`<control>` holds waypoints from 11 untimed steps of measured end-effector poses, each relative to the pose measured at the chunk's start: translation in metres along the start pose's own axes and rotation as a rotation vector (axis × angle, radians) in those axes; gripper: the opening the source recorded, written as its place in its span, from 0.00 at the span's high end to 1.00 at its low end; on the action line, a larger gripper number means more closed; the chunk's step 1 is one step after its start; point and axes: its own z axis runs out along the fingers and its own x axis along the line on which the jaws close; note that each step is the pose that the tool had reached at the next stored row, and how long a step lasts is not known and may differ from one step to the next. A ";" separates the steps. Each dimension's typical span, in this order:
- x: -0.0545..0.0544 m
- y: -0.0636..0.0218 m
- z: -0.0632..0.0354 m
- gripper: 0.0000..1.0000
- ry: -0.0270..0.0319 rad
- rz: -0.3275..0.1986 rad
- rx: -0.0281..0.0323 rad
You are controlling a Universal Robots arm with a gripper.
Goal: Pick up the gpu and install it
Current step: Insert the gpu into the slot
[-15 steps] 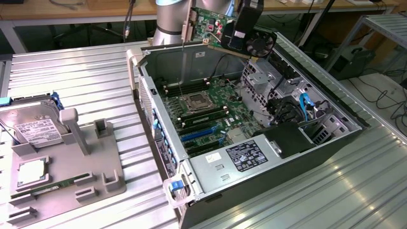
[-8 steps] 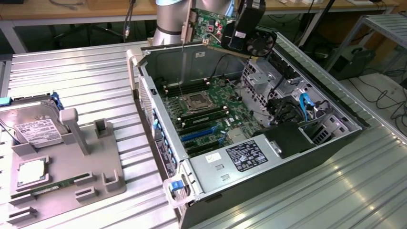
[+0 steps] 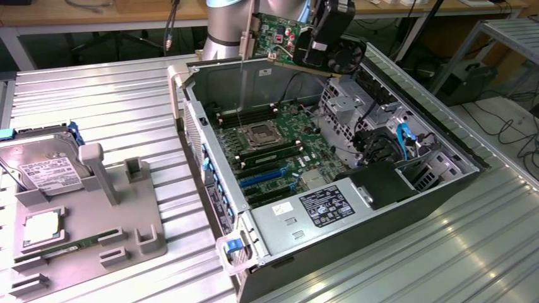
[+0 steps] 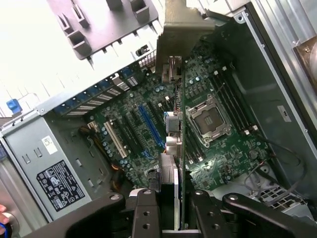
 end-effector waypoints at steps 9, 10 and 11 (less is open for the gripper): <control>0.000 0.0000 0.0000 0.72 0.0026 -0.074 0.0005; 0.000 0.0000 0.0000 0.72 0.0029 -0.082 0.0006; 0.000 0.0000 0.0000 0.72 0.0030 -0.086 0.0006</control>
